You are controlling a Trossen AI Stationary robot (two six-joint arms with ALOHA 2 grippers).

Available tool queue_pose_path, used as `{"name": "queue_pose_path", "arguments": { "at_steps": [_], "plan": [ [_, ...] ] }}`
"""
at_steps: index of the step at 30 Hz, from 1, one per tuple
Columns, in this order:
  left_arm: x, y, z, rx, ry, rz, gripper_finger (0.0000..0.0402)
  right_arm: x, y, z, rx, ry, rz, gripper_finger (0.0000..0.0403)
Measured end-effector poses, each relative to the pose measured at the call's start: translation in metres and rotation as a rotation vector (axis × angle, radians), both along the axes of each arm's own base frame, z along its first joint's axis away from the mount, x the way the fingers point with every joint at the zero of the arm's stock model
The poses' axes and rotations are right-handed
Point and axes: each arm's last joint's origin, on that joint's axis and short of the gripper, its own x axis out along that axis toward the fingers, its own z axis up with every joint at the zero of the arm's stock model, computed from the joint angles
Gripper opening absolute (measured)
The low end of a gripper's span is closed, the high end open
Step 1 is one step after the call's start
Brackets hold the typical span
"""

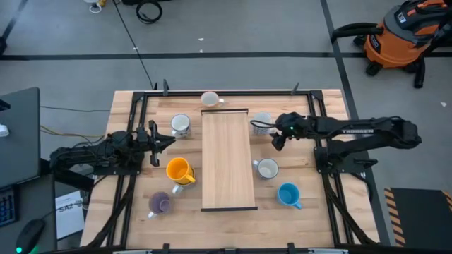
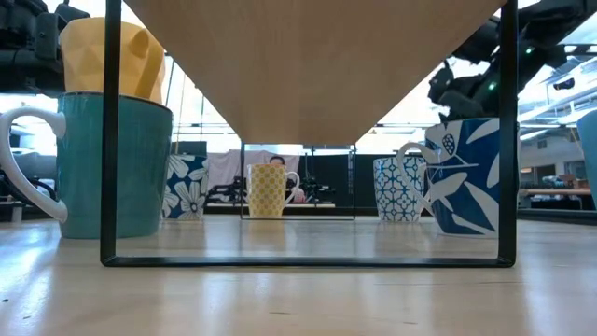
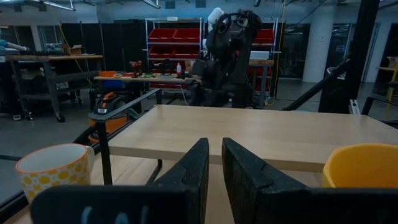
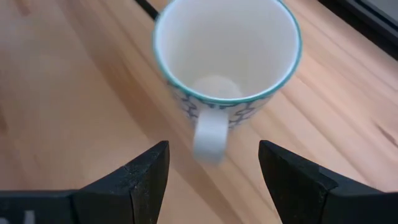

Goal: Place coffee mugs
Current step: Put the white and green mug on the shelf

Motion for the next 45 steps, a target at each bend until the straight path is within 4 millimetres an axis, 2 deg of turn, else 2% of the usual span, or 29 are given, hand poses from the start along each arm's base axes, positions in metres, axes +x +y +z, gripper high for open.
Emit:
{"name": "queue_pose_path", "arguments": {
  "at_steps": [13, 37, 45],
  "plan": [
    [0.0, 0.0, 0.0, 0.0, 0.0, 0.0, 0.0052, 0.014, -0.011, -0.016, -0.01, 0.033, -0.041, 0.0244],
    [0.0, 0.0, 0.0, -0.001, 0.004, 0.0, 0.0052, 0.016, -0.011, -0.019, -0.001, 0.053, 0.024, 0.0074],
    [0.0, 0.0, 0.0, -0.001, 0.004, 0.0, 0.0052, 0.016, -0.011, -0.019, 0.001, 0.052, 0.026, 0.0075]
  ]
}}
